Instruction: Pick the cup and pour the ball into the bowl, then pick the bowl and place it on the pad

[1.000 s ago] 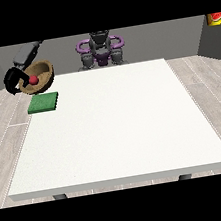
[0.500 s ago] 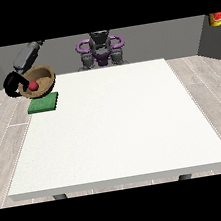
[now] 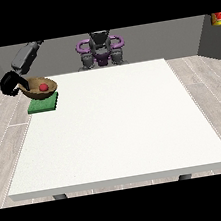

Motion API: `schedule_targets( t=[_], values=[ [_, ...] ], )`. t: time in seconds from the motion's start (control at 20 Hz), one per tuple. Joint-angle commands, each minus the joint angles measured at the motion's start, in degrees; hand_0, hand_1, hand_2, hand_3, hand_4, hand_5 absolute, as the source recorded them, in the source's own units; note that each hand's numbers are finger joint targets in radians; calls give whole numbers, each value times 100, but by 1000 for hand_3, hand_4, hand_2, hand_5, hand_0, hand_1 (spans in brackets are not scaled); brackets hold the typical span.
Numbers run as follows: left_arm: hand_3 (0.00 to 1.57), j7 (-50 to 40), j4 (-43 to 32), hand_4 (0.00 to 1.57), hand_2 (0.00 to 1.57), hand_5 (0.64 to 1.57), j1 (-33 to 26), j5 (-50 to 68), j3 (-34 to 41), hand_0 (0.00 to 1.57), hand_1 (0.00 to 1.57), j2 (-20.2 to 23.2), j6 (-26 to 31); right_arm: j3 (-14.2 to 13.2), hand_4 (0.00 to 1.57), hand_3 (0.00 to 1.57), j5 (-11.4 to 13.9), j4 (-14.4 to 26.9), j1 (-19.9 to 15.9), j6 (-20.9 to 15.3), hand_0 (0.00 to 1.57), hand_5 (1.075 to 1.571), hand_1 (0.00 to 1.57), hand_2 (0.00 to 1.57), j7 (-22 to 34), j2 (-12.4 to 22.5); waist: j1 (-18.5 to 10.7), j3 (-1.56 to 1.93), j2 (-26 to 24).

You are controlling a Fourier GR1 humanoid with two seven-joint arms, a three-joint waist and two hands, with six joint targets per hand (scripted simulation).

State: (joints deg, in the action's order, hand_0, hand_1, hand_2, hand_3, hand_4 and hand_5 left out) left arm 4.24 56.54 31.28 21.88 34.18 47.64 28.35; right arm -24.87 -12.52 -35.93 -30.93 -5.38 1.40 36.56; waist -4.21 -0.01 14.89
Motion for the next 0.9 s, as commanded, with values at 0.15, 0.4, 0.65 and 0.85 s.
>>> schedule_targets(
  t=[0.15,0.4,0.65,0.85],
  values=[
    [0,262,-126,1191,0,1565,31,36,30,0,0,113,33,-74,0,670,-66,162,-334,-398,1434,1534,1434,1376,-433,-371,-90,5,267],
    [0,247,-265,1195,0,1568,136,70,68,0,0,285,34,293,0,1008,255,224,-459,-38,641,1469,641,693,-143,11,-110,3,338],
    [0,35,204,1206,0,1569,-18,-31,-315,0,0,-137,-174,664,0,0,579,402,-484,-92,0,1407,0,0,-123,-259,-163,5,-102],
    [0,-19,123,1190,0,1569,-232,-68,-391,0,0,-317,-237,708,0,0,594,420,-582,323,0,1400,0,0,543,248,-35,-1,-569]
  ],
)
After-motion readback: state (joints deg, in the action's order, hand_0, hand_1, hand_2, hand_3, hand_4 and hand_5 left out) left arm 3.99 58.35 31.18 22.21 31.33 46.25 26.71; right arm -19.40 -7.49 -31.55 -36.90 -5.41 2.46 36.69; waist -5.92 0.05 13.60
